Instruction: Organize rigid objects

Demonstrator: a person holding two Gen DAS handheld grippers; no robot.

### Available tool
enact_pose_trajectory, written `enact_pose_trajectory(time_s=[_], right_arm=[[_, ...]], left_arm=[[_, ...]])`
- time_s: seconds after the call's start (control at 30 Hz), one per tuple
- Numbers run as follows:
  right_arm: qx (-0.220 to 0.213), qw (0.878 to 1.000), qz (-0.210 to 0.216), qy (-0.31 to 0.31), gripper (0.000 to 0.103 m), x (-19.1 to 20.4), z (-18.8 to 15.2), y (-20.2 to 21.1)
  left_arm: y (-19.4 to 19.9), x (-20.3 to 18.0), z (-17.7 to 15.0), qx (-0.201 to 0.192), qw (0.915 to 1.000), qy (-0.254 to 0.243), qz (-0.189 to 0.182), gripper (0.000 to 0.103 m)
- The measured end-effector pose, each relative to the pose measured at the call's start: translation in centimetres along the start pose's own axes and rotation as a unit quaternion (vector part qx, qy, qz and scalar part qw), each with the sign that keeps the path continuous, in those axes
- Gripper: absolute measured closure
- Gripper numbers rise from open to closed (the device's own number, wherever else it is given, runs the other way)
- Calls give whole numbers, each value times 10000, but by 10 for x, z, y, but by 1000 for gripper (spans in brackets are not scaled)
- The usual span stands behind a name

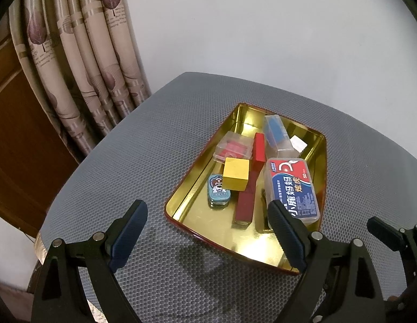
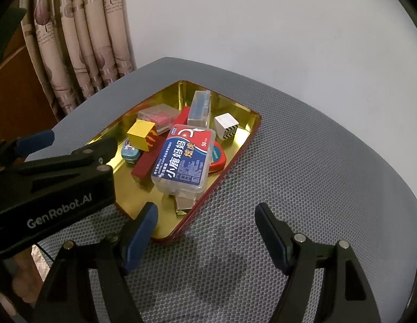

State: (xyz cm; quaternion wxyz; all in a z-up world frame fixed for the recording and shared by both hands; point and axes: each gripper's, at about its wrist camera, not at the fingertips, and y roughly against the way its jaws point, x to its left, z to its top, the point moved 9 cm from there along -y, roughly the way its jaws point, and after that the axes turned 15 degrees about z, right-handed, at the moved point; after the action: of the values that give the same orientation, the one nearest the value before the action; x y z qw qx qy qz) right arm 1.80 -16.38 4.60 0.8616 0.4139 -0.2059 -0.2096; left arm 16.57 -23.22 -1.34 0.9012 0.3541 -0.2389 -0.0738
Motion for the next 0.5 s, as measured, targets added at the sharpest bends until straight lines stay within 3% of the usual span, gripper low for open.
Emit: enact_pose_trajectory(time_s=[0.5], right_arm=[[48, 10000, 4, -15, 26, 1, -3, -4]], left_arm=[[2, -1, 1, -10, 10000, 40, 4, 14]])
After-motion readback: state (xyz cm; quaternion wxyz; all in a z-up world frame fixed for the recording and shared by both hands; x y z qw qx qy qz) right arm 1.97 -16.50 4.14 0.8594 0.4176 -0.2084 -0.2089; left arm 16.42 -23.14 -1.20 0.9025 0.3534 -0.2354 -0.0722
